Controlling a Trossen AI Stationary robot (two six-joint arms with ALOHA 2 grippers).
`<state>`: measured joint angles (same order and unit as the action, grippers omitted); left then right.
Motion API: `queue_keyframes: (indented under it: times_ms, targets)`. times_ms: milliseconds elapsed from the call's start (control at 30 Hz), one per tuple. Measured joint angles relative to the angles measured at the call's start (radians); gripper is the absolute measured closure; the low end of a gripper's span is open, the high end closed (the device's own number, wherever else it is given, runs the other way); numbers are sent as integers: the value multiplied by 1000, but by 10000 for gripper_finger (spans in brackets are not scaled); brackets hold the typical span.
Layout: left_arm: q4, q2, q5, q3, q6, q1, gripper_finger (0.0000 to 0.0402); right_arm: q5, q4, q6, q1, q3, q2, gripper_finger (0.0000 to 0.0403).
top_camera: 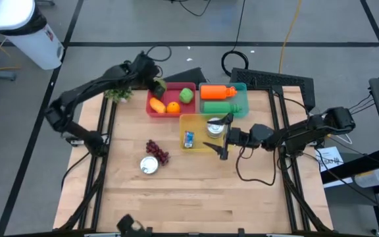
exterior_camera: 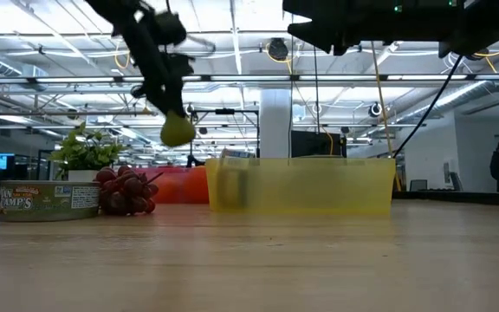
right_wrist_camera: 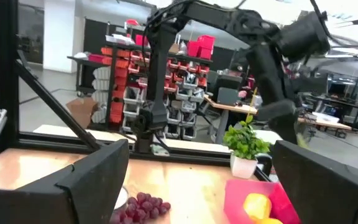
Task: Pick & Place Food Item
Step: Put the green pear into the red bin
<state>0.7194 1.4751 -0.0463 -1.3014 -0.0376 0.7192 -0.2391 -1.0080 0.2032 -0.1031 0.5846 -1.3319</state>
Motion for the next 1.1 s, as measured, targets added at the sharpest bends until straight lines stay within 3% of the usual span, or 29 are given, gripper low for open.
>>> queue_keyframes:
  times_ms: [333, 1100]
  targets:
    - [-151, 189, 130, 0, 10, 57, 261, 0, 23, -7, 36, 1, 0, 25]
    - [-164, 348, 107, 0, -16, 9, 261, 4, 56, -31, 51, 1, 0, 24]
